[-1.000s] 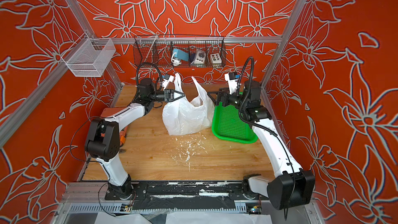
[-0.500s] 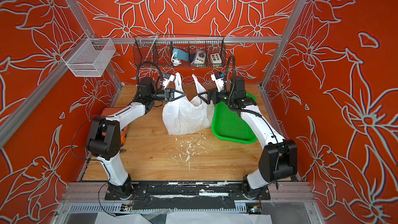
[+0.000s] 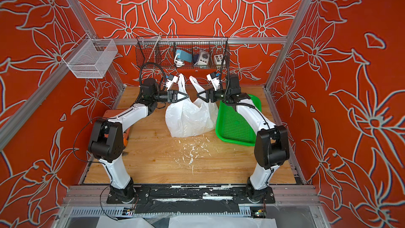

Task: Place the pears into plastic bags & tie knots
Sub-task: Tie the plastic bag at the center of the board.

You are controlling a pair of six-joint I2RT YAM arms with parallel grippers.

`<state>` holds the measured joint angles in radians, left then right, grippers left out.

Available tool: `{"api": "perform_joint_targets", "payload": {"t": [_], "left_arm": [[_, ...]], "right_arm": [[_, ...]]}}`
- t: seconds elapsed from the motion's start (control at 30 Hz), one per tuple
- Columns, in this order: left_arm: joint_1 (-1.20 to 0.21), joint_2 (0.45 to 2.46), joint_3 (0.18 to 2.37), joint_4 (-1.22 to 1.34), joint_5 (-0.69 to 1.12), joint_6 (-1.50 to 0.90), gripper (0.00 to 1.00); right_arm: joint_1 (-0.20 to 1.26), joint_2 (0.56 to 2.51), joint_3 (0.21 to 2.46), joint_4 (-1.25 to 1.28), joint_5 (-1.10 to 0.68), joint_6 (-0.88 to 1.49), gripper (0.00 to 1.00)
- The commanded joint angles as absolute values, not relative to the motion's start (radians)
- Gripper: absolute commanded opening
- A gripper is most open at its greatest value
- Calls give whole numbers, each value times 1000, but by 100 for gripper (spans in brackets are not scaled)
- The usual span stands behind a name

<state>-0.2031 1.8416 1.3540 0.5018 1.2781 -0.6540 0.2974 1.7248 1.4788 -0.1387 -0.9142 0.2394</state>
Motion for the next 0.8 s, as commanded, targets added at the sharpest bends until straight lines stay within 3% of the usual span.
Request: {"api": "perform_joint_targets", "payload": {"t": [0.0,0.03,0.07,0.17,0.3,0.5,0.77], "left_arm": [[-205,1846,1383,472,1301,-611,0],[-206,1844,1388,439,1299,-586,0],[-206,1843,1392,410,1295,-563,0],[-204,1841,1416,268,1252,-472,0],[-204,1864,1490,6,1166,-322,0],[-207,1894,1545,-143,1146,-227,0],[-238,1940,1641,-337,1124,-77,0]], "right_arm": [[292,1718,1525,-170,-931,235,17],[289,1704,1524,-180,-906,243,3],[287,1687,1519,-185,-892,246,0],[292,1627,1522,-275,-810,215,0],[369,1565,1573,-523,-507,14,0],[510,1556,1558,-596,-103,-221,0],[539,1555,1560,-535,-140,-292,0]]}}
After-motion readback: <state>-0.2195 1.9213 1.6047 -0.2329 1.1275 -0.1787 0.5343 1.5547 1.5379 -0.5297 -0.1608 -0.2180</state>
